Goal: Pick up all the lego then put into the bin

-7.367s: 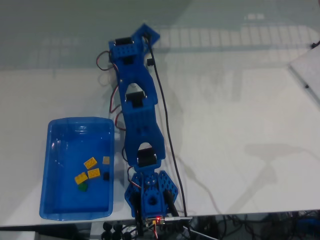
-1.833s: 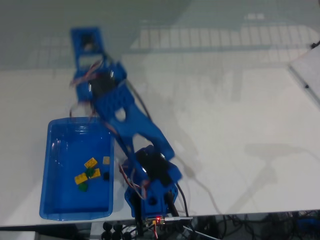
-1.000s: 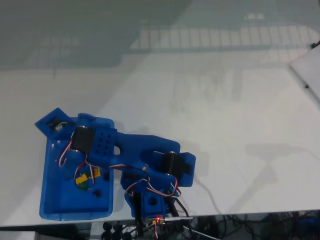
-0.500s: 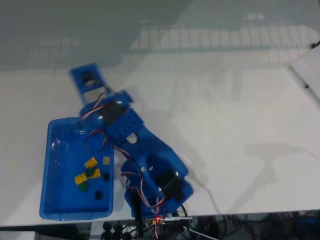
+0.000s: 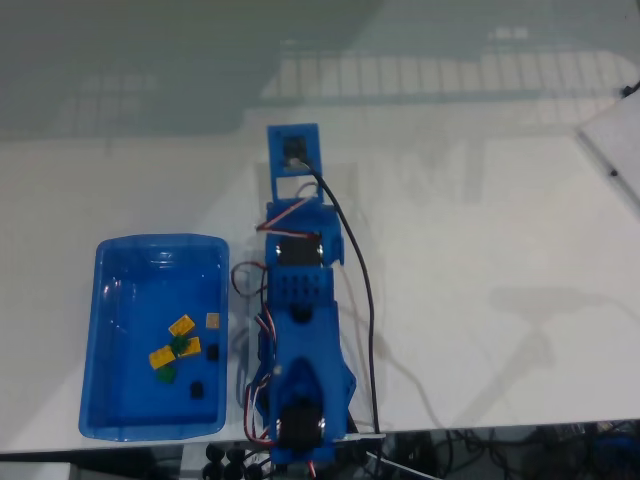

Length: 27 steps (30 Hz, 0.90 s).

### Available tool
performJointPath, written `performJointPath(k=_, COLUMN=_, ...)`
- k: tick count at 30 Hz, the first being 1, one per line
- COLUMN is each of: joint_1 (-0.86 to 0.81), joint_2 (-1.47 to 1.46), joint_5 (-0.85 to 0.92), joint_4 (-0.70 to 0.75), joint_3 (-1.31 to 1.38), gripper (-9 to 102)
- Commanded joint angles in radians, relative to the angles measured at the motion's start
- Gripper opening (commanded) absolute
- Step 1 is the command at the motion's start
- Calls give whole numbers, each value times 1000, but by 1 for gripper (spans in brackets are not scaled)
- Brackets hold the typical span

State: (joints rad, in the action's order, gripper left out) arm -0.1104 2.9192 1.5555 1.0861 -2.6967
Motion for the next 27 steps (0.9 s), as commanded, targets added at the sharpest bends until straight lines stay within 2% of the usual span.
performJointPath(k=1, joint_1=-48, joint_2=71, joint_5=40, joint_4=-26, joint_3=-61, gripper=0)
performJointPath(k=10, joint_1=-155, joint_2=314, joint_5=149, joint_4=-21, joint_3=-354, gripper=0)
performJointPath(k=27, joint_1=-184, joint_2=407, joint_5=221, joint_4=196, joint_3=-402, gripper=0)
